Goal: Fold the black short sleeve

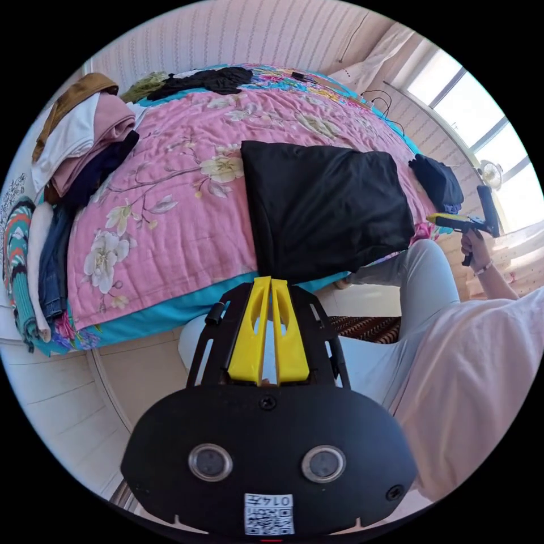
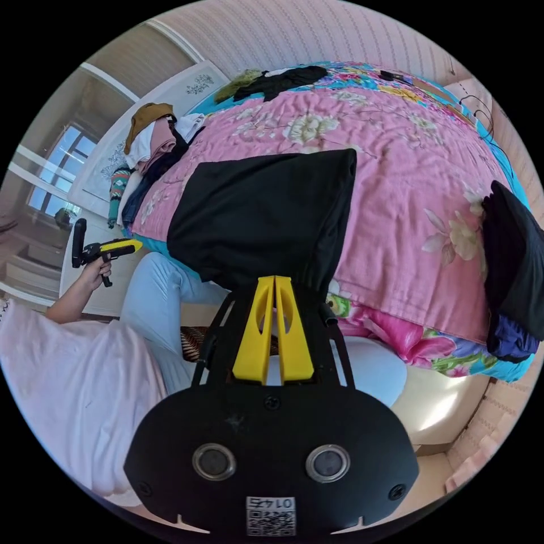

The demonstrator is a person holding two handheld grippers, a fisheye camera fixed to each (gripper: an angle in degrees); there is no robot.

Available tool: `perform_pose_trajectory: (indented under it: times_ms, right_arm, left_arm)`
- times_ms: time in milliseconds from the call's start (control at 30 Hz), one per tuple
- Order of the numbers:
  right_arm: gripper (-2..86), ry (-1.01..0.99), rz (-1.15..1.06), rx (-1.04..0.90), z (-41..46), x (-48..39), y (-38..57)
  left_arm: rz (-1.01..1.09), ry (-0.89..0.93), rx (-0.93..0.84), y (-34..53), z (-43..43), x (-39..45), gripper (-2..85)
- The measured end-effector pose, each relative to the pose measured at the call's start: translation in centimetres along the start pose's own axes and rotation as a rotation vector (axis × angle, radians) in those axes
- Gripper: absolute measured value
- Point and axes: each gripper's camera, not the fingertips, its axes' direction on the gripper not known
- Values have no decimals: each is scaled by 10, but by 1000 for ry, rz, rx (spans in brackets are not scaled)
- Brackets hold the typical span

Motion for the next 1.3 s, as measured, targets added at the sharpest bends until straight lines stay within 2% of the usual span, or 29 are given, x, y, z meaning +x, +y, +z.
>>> perform_pose_trajectory:
  times_ms: [167, 233, 333, 433, 533, 633, 667, 767, 900, 1000, 1133, 1233, 1300]
  right_arm:
    - [-3, 39, -127, -68, 38, -48, -25]
    - [-4, 124, -191, -88, 54, -69, -41]
    - [-4, 203, -240, -123, 71, -86, -71]
    - [-4, 200, -275, -146, 83, -96, -110]
    - [-4, 242, -285, -166, 96, -102, -153]
    - [-4, 322, -281, -214, 119, -106, -191]
    - [-4, 330, -278, -224, 124, -106, -197]
    - [-4, 292, -219, -374, 166, -95, -217]
    - [-4, 215, -113, -413, 184, -80, -233]
    - [-5, 207, -152, -488, 185, -82, -245]
    - [-4, 286, -260, -371, 173, -97, -260]
    - [-4, 312, -226, -440, 204, -83, -265]
    - [-4, 287, -171, -409, 205, -75, -266]
  left_arm:
    - [51, 129, 38, -10, 30, 48, -10]
    - [140, 153, 24, -16, 54, 87, -10]
    - [298, 45, 17, -22, 80, 145, -10]
    - [442, 30, 10, -30, 101, 190, -10]
    - [494, -58, 19, -37, 121, 214, -10]
    - [481, -223, 25, -42, 140, 222, -10]
    - [478, -227, 15, -44, 144, 222, -10]
    - [431, -134, -16, -54, 162, 217, -10]
    - [375, -25, 7, -60, 173, 206, -10]
    - [380, 32, 4, -60, 174, 203, -10]
    - [410, 90, 28, -60, 175, 206, -10]
    - [406, 62, -21, -65, 198, 207, -10]
    - [396, 81, -9, -67, 199, 205, -10]
